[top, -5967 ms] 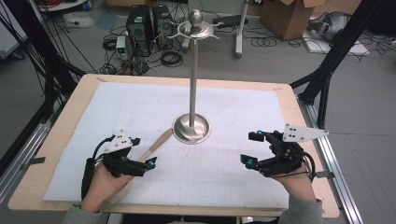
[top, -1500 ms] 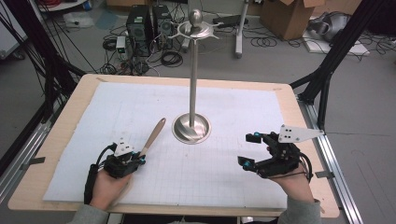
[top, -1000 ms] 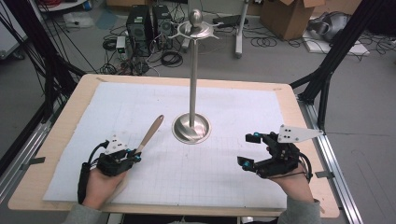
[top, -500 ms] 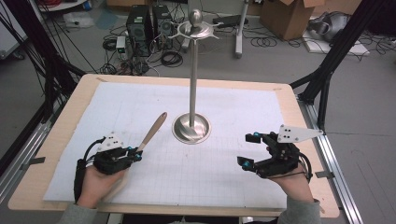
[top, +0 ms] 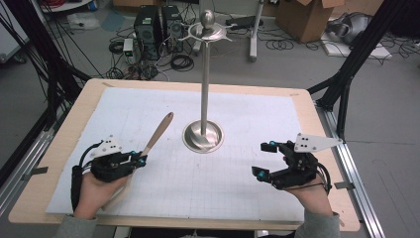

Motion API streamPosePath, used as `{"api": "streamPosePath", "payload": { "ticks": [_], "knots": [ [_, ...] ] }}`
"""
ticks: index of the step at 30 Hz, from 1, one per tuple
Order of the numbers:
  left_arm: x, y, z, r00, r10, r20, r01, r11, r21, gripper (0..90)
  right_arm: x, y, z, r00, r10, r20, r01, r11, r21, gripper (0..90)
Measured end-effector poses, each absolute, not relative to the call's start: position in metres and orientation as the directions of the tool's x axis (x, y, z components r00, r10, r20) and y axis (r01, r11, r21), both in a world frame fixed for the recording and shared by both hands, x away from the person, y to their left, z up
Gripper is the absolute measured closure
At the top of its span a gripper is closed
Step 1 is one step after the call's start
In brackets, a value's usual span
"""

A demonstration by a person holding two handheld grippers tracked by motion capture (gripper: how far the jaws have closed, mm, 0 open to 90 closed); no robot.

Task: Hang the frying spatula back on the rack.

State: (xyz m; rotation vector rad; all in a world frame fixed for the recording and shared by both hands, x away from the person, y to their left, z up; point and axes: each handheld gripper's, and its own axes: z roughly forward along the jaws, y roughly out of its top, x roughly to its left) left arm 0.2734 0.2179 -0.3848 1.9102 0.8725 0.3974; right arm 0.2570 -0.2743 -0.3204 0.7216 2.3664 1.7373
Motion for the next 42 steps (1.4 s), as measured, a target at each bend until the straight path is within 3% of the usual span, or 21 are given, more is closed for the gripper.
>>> {"api": "streamPosePath", "payload": {
  "ticks": [18, 42],
  "knots": [
    [0.271, 0.223, -0.362, 0.749, 0.659, -0.071, 0.320, -0.265, 0.909, 77.9, 0.255, -0.278, -0.322, -0.871, 0.455, 0.183, 0.311, 0.225, 0.923, 14.1],
    [0.288, 0.230, -0.314, 0.744, 0.663, -0.083, 0.316, -0.239, 0.918, 77.9, 0.260, -0.276, -0.318, -0.880, 0.438, 0.183, 0.297, 0.208, 0.932, 14.1]
  ]
}}
